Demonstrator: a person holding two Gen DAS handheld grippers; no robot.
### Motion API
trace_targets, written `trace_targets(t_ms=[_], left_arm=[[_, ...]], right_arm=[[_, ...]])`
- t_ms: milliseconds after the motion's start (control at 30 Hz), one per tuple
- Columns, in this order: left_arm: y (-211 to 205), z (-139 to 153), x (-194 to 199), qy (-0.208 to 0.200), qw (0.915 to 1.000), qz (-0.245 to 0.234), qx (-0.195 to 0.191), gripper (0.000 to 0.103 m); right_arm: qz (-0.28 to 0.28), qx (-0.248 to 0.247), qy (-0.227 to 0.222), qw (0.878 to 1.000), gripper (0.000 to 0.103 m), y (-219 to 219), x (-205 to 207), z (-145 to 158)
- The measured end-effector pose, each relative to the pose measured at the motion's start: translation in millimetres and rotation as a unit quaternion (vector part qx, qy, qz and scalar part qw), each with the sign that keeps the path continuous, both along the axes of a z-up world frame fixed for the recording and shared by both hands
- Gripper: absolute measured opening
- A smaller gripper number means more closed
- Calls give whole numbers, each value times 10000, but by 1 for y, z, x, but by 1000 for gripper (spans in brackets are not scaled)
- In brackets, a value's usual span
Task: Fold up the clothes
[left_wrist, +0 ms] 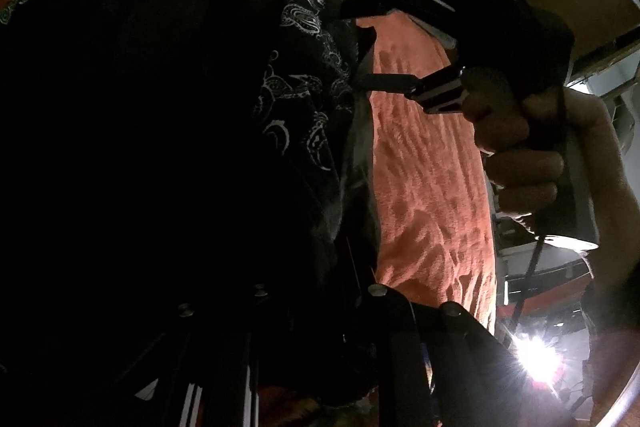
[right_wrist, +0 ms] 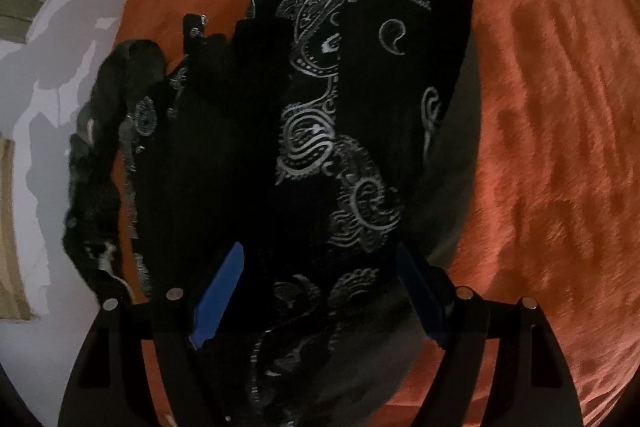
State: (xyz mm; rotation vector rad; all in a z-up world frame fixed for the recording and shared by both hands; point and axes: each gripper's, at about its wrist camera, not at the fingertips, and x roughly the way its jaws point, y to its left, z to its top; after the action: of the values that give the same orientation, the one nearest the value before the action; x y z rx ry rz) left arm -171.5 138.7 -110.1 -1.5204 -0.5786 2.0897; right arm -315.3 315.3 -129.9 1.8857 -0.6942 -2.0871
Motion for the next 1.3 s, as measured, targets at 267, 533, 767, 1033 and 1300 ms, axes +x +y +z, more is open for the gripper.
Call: trace_targets(t_ms=[267, 533, 767, 1033, 1300], left_arm=[[-5, -7, -4, -81, 9999, 84, 98, 17], [-8, -18, -8, -79, 9991, 386, -139, 17], [-10, -21, -4, -52, 9985, 452, -315, 17], [-14, -18, 2, -74, 9986, 450, -279, 17], [-13, -15, 4, -81, 9988, 420, -223, 17]], right_arm=[[17, -755, -267, 9968, 78, -6, 20, -4], [-97, -1098, -377, 9932, 78, -2, 27, -11], [31, -713, -264, 9971, 78, -13, 19, -13], [263, -551, -236, 9979, 78, -28, 16, -13], [435, -447, -180, 9979, 78, -37, 11, -4]])
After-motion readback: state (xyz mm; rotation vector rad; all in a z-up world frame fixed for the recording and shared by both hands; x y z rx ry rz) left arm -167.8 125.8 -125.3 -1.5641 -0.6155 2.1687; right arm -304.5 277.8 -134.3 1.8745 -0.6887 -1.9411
